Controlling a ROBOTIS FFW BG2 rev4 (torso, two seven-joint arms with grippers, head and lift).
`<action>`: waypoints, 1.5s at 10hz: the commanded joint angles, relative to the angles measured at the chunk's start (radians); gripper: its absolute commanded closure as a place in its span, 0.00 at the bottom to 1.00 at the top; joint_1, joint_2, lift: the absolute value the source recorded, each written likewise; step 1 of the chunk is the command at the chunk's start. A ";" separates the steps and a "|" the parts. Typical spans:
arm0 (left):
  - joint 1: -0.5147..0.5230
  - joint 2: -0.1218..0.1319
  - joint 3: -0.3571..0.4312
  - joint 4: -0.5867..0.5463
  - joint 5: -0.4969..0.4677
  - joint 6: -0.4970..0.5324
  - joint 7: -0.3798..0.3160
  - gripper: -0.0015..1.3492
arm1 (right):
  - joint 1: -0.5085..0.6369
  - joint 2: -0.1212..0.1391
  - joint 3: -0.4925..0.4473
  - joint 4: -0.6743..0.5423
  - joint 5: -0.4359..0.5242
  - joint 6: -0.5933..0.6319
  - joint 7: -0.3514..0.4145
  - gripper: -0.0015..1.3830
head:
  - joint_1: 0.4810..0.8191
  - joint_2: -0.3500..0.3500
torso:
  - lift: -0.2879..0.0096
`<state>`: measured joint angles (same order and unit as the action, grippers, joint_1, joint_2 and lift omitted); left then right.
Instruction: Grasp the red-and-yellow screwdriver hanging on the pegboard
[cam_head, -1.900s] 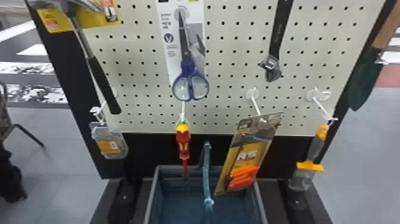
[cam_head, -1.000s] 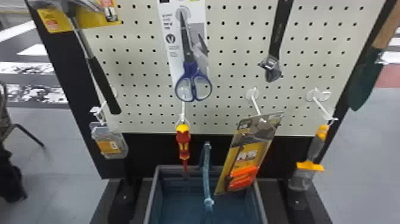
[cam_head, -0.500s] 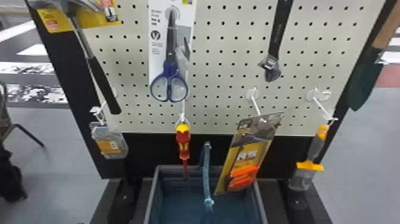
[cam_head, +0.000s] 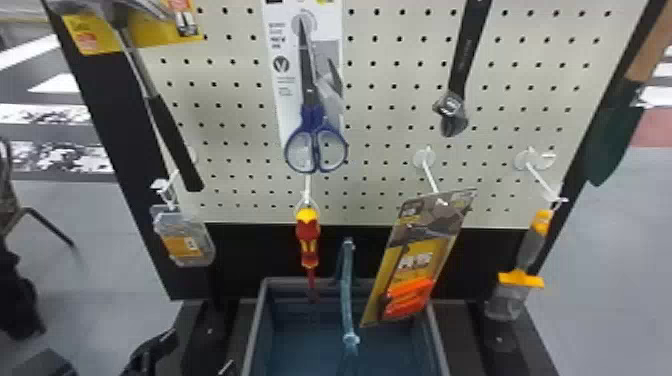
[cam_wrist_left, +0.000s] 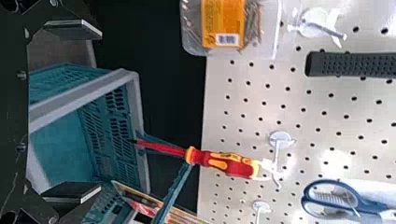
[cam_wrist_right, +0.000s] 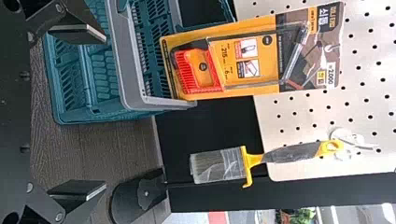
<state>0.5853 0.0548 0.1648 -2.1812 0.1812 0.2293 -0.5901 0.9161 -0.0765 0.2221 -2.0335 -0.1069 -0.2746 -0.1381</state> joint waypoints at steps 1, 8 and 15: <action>-0.069 0.010 -0.010 0.027 -0.009 0.024 -0.034 0.12 | -0.001 0.001 0.000 0.002 0.001 0.000 0.000 0.14 | 0.20 0.50 | 0.63; -0.370 0.060 -0.105 0.192 -0.034 0.076 -0.201 0.12 | -0.011 0.007 0.000 0.007 0.009 0.006 0.000 0.14 | 0.20 0.50 | 0.63; -0.600 0.077 -0.226 0.361 0.006 0.084 -0.327 0.12 | -0.024 0.011 0.002 0.012 0.013 0.009 0.008 0.14 | 0.20 0.50 | 0.63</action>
<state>0.0067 0.1306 -0.0518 -1.8369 0.1856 0.3113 -0.9140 0.8934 -0.0659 0.2240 -2.0209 -0.0938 -0.2654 -0.1302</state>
